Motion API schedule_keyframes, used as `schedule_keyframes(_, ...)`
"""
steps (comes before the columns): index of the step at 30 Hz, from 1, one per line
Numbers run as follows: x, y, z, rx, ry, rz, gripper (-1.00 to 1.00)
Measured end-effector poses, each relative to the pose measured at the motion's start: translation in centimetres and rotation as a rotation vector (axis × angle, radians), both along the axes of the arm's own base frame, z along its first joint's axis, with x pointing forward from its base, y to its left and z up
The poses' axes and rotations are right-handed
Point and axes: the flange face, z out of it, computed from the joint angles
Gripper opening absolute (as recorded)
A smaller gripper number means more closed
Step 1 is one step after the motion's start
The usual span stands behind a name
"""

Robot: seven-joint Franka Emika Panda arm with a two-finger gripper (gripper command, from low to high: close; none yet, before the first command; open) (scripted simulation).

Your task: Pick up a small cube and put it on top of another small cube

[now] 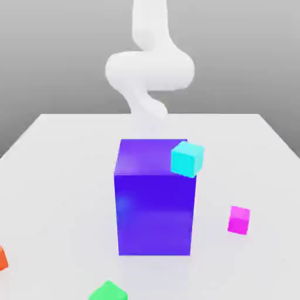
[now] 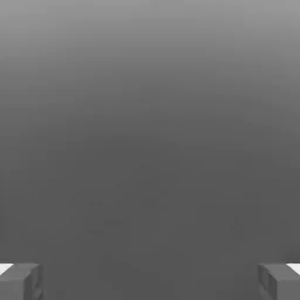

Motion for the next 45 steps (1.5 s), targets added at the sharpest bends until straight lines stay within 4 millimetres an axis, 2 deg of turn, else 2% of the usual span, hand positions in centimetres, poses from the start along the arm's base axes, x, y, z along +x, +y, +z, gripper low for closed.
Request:
schedule_keyframes(2,2.3,2.7,-4.9,-0.039,0.071,0.105,0.0)
schedule_keyframes(4,3.7,5.5,-9.9,-0.078,0.137,0.209,0.0)
schedule_keyframes(6,4.3,8.2,-14.9,-0.119,0.201,0.312,0.0)
schedule_keyframes(9,3.9,12.3,-22.4,-0.183,0.294,0.471,0.0)
schedule_keyframes(13,0.8,16.8,-32.2,-0.275,0.415,0.69,0.0)
schedule_keyframes(17,-4.3,19.5,-40.9,-0.371,0.527,0.903,0.0)
schedule_keyframes(18,-6.2,20.4,-42.9,-0.401,0.552,0.971,0.0)
schedule_keyframes(20,-8.7,20.6,-46.2,-0.44,0.595,1.055,0.0)
schedule_keyframes(22,-9.1,20.4,-48.4,-0.447,0.609,1.068,0.0)
schedule_keyframes(26,-9.3,20.4,-52.1,-0.448,0.613,1.073,0.0)
schedule_keyframes(27,-9.3,20.3,-53.0,-0.448,0.614,1.074,-1.0)
schedule_keyframes(34,-9.4,20.3,-53.2,-0.449,0.614,1.074,-1.0)
schedule_keyframes(41,-9.3,20.4,-47.5,-0.448,0.612,1.072,-1.0)
schedule_keyframes(43,-6.3,19.5,-46.0,-0.405,0.603,0.994,-1.0)
schedule_keyframes(45,-2.3,17.2,-45.0,-0.354,0.612,0.883,-1.0)
